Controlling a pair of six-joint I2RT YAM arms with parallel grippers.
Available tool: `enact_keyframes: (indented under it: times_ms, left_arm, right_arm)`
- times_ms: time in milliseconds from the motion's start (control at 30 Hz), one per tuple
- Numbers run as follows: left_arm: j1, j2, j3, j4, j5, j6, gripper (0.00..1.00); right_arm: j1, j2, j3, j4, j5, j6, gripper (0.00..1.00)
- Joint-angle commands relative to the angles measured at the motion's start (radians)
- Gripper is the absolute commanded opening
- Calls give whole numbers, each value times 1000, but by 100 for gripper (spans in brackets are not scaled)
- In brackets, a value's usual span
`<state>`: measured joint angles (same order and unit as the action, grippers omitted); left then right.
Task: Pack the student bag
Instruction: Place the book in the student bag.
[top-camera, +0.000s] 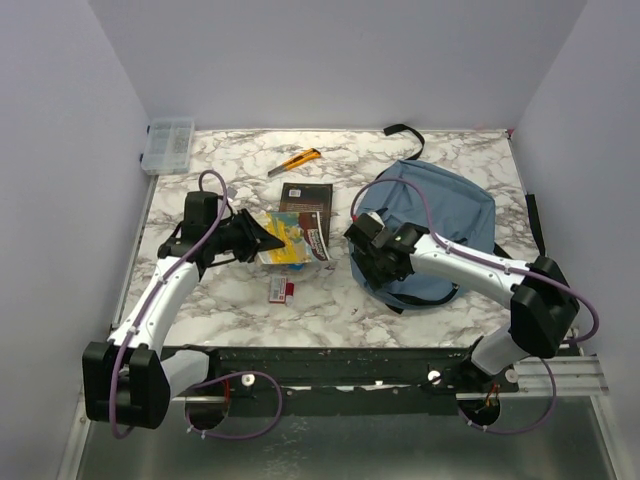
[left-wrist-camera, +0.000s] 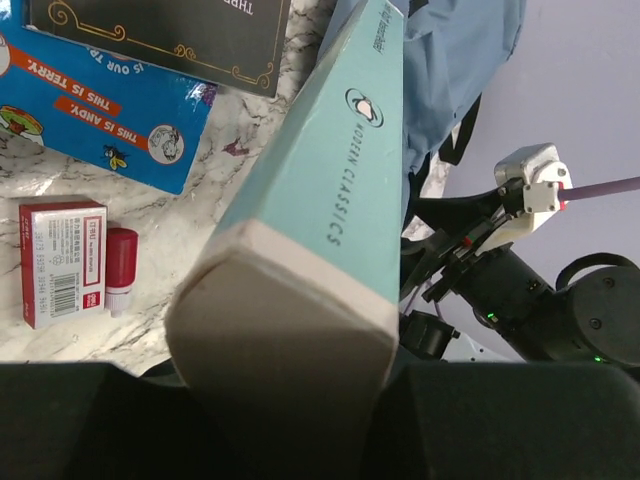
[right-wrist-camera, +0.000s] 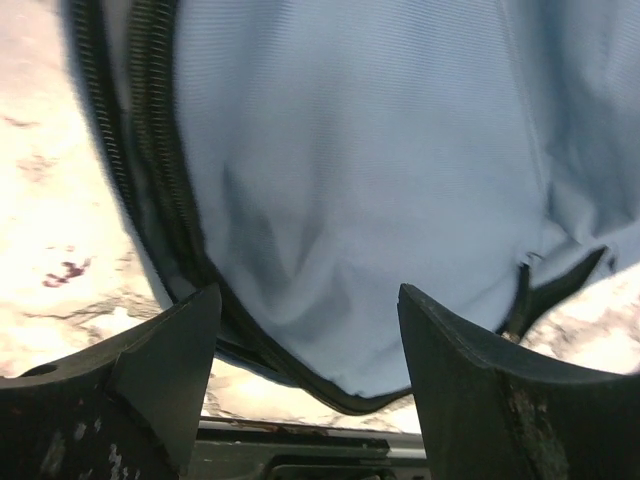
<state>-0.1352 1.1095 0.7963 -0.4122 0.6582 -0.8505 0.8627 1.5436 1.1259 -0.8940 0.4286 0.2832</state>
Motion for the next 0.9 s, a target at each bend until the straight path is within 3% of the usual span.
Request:
enact_keyframes:
  times_ms: [0,267,367,467,633,733,867]
  left_arm:
    - [-28,19,31,46,57,7,0]
    - [-80,21,-7,82,48,-10,0]
    - [-102,21,-16,92,45,-18,0]
    - [-116,18,-25,102,45,-22,0]
    - [-122,14,-33,107,48,-17,0]
    - [-122,9,-37,108,48,-15,0]
    - [-125,6,-39,110,56,-16,0]
  right_arm:
    - [6,3,-29,158,-132,-15,75]
    - [4,16,2,360,-85,116,76]
    - [4,38,1,422,-76,111,70]
    - [4,78,5,447,-29,95,54]
    - [4,129,-7,500,-41,74,50]
    - [4,149,-19,512,-12,84,35]
    - [4,145,10,457,49,94,1]
